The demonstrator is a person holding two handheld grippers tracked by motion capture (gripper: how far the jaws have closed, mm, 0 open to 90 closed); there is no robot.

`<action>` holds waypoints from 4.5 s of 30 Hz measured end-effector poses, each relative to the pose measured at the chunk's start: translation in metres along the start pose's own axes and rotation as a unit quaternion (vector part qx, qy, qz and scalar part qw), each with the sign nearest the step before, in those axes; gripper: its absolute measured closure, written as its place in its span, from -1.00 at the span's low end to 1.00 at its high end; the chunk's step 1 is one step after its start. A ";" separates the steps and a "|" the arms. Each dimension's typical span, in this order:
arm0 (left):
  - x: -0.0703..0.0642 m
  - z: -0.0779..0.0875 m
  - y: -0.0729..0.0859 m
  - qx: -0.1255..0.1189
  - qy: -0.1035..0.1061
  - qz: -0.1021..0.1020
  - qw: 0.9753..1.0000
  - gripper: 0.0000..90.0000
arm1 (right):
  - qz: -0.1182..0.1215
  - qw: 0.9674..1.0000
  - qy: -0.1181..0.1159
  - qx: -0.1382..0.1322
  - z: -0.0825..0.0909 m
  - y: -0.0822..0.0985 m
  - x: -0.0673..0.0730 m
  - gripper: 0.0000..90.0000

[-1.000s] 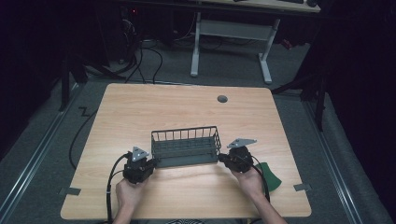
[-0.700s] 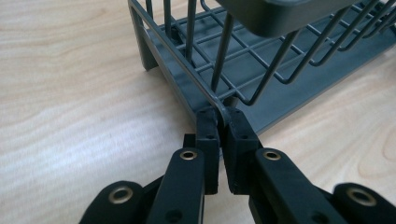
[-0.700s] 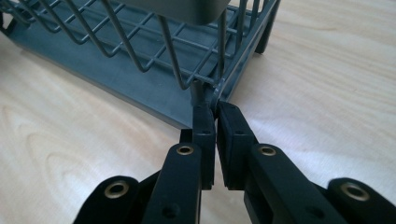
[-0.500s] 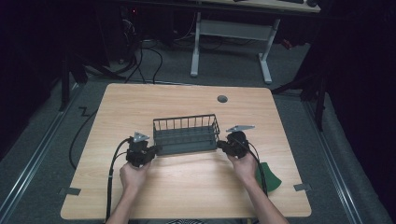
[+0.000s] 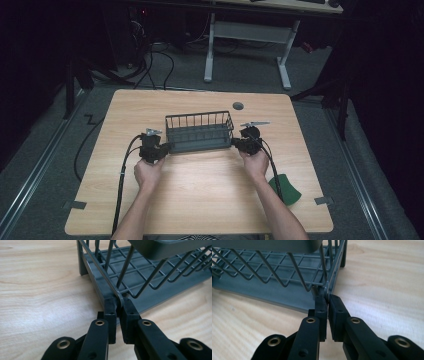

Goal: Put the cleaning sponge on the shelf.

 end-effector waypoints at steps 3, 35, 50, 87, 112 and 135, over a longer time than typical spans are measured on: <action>0.003 -0.001 -0.002 0.000 -0.008 0.003 1.000 0.87 | -0.008 1.000 -0.004 0.001 -0.007 -0.006 0.001 0.91; 0.027 0.019 0.017 0.001 -0.034 -0.011 0.999 -0.23 | 0.024 1.000 0.005 -0.001 0.013 -0.006 -0.003 -0.06; 0.043 0.039 0.059 -0.011 -0.072 -0.016 0.997 -0.25 | 0.042 0.999 0.006 -0.014 0.078 0.034 -0.017 -0.08; 0.041 0.044 0.074 -0.032 -0.097 -0.052 0.993 -0.31 | 0.074 0.992 0.067 0.079 0.144 0.156 -0.028 -0.62; 0.041 0.044 0.075 -0.032 -0.097 -0.051 0.993 -0.32 | 0.095 0.977 0.050 0.185 0.110 0.137 -0.031 -0.60; 0.041 0.044 0.075 -0.031 -0.097 -0.052 0.993 -0.33 | 0.072 0.992 0.019 0.107 0.132 0.102 -0.029 -0.49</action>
Point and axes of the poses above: each handheld gripper's, and its own axes: z roughly backward along the jaws, y roughly out of its underside, x roughly to its left, the point moved 3 cm from there along -z, roughly forward along the jaws, and after that the axes turned 11 degrees about z, right-handed, at the moved point
